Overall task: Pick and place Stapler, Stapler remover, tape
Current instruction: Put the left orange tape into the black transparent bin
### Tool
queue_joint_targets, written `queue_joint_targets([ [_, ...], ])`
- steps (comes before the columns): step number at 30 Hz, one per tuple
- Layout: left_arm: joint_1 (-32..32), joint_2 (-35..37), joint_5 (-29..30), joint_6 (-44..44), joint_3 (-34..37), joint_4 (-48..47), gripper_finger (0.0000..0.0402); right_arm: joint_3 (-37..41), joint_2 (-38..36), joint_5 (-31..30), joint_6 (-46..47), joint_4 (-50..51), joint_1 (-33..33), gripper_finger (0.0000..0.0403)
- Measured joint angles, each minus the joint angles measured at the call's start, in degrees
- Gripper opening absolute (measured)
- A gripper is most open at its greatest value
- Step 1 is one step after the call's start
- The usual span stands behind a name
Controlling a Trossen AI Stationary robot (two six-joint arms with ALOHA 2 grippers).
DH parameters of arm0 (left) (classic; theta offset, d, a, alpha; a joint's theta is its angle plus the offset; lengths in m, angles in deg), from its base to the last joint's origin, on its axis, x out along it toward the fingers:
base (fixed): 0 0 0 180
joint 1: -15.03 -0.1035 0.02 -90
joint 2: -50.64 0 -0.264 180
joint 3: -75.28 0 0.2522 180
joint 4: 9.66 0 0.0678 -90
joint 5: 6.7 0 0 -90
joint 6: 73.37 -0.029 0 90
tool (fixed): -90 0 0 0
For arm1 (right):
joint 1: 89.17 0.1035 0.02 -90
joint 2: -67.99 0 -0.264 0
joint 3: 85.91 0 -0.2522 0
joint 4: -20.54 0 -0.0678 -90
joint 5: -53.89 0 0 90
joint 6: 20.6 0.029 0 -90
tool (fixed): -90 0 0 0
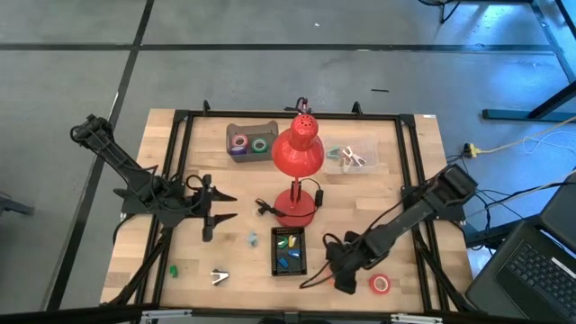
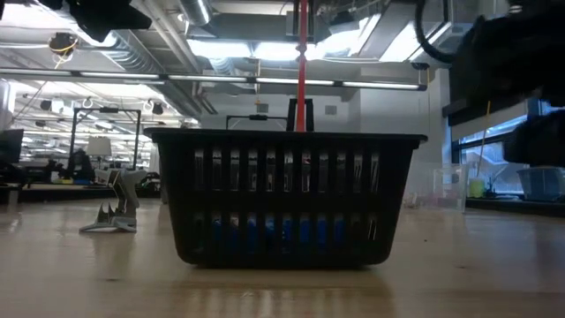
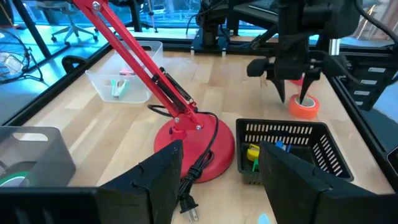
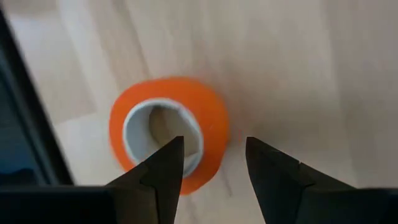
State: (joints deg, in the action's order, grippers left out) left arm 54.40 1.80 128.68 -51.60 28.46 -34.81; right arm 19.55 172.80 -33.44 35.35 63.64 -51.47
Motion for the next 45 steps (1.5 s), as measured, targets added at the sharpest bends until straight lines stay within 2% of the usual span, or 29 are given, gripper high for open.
queue_joint_targets([
  [4,0.0,0.0,0.0,0.0,0.0,-0.3,0.0202,-1.7,2.0,-0.5,-1.1,2.2,-1.4,0.0171],
  [7,0.0,-0.1,0.0,0.1,0.0,-0.5,0.0201,-1.7,2.1,0.0,-1.0,2.5,-2.2,0.0153],
  [9,0.0,-0.1,0.0,0.9,0.0,-0.7,0.0200,-1.7,2.0,-0.1,-0.9,2.9,-2.3,0.0122],
  [12,0.0,-0.1,0.0,4.0,0.0,-1.0,0.0199,-1.6,1.3,-1.4,-0.9,4.4,-2.3,0.0047],
  [13,0.0,-0.1,-0.1,4.5,0.0,-1.3,0.0199,-1.5,0.8,-2.9,-0.6,5.7,-2.4,0.0035],
  [19,0.0,0.0,0.0,5.7,0.0,-2.5,0.0199,-1.3,-5.7,-15.9,8.2,19.2,-0.4,0.0035],
  [23,-0.6,-0.1,2.0,6.2,0.0,-2.1,0.0201,-1.4,-12.0,-24.5,6.8,17.1,0.8,0.0035],
  [28,-1.7,-0.8,3.1,6.2,0.1,-1.1,0.0198,-1.4,-18.8,-34.8,-5.2,6.1,0.8,0.0035],
  [34,-2.1,-6.5,2.9,3.1,0.1,7.7,0.0200,-1.5,-21.4,-41.1,-30.9,-15.5,-0.9,0.0035],
  [39,-2.3,-14.5,-1.7,-5.8,0.1,25.0,0.0198,-1.5,-21.4,-41.1,-46.8,-29.4,-2.9,0.0035],
  [45,-5.1,-24.5,-12.1,-17.8,0.1,50.2,0.0196,-1.5,-21.3,-35.2,-50.8,-34.7,-5.6,0.0035],
])
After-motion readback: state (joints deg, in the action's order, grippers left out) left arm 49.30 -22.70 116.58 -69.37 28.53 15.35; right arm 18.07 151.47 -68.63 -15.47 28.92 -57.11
